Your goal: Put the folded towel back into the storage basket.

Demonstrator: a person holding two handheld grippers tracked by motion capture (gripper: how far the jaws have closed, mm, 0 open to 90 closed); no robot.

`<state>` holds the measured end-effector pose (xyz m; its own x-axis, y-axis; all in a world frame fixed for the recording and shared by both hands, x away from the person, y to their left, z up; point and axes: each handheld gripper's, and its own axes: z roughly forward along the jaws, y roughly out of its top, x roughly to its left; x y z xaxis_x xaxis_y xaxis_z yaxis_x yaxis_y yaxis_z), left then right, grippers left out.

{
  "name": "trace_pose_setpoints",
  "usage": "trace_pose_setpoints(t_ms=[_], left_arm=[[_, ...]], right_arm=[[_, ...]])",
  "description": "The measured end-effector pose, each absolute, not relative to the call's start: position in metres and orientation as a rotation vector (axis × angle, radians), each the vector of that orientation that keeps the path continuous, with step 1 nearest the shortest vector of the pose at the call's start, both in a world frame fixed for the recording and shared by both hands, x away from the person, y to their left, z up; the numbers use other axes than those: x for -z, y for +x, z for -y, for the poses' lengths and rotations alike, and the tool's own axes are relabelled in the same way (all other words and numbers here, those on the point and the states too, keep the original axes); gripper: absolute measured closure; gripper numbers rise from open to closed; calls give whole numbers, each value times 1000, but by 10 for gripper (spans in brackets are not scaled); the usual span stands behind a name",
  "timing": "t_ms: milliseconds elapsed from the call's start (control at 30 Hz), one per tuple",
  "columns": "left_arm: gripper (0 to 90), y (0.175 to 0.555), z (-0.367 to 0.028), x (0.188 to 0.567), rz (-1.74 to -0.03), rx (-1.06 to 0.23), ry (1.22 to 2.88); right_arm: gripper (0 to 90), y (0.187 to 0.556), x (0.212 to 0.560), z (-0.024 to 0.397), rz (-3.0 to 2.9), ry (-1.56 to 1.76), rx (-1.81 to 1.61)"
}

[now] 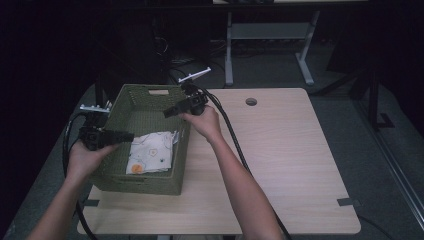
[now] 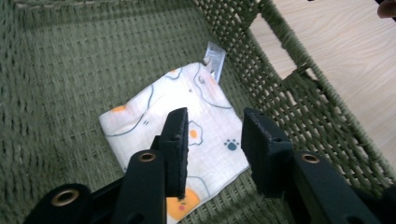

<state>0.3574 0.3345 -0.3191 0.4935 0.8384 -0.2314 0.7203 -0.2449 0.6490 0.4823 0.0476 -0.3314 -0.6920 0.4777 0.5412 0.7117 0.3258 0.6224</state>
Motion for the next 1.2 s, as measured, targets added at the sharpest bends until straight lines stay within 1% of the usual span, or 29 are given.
trace_pose_setpoints(t_ms=[167,300,333,433,500,667,733,867,1100,1200], left_arm=[[556,356,-327,315,-1264,-205,2002],[464,357,-318,313,-1258,-212,1995],[443,358,-315,313,-1257,-199,1993],[423,358,-311,313,-1256,-198,1982],[392,358,-309,312,-1246,-190,1983],[360,358,-300,308,-1229,-188,1974],[320,358,-297,307,-1219,-185,1975],[289,359,-289,307,-1218,-178,1967],[274,363,-272,306,-1203,-171,1981],[270,363,-265,305,-1188,-172,1991]], right_arm=[[503,480,327,-32,2327,-1095,1325],[474,478,322,-19,2312,-1102,1350],[456,476,320,-12,2329,-1101,1352],[452,475,318,-5,2324,-1107,1356],[438,473,317,0,2328,-1115,1359],[409,470,312,15,2329,-1120,1370],[400,469,310,26,2327,-1125,1390],[385,468,311,37,2315,-1140,1401],[366,465,316,55,2307,-1160,1410],[341,464,317,63,2298,-1177,1410]])
